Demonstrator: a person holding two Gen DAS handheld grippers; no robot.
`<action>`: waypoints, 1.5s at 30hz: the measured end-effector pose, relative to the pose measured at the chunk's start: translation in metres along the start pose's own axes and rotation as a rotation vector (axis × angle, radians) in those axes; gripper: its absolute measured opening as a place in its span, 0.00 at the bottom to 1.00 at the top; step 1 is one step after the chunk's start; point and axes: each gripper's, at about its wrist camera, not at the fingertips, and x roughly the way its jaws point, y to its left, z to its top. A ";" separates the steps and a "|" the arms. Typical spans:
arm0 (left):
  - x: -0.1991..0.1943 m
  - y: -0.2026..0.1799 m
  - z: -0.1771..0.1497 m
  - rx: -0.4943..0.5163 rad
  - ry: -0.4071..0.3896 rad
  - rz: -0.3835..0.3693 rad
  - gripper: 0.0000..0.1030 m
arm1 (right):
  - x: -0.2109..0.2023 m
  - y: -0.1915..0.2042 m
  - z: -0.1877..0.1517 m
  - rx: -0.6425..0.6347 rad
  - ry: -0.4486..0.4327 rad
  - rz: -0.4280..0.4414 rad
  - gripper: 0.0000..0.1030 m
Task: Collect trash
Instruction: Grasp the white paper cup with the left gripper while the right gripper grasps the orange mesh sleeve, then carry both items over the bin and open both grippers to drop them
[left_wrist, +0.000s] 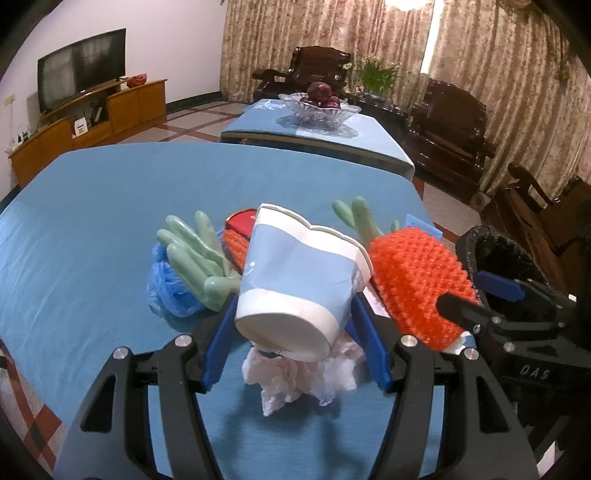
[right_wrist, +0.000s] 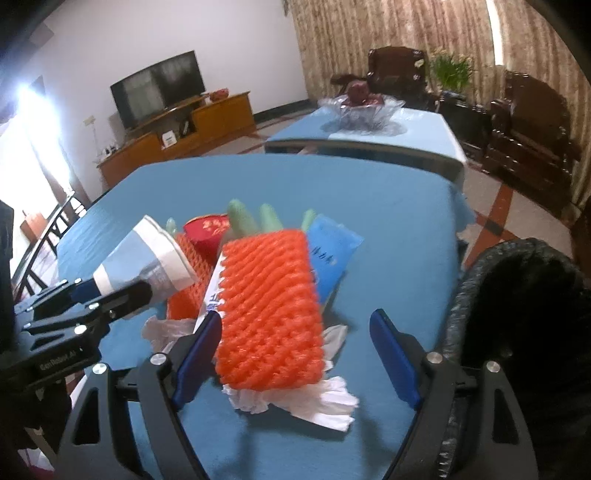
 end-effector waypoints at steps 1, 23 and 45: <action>0.001 0.001 0.000 -0.001 0.001 0.001 0.58 | 0.004 0.001 -0.001 -0.001 0.013 0.014 0.70; -0.025 -0.071 0.036 0.109 -0.104 -0.127 0.58 | -0.126 -0.049 0.005 0.049 -0.268 -0.099 0.19; 0.043 -0.287 0.021 0.302 -0.025 -0.506 0.83 | -0.187 -0.240 -0.075 0.401 -0.217 -0.545 0.69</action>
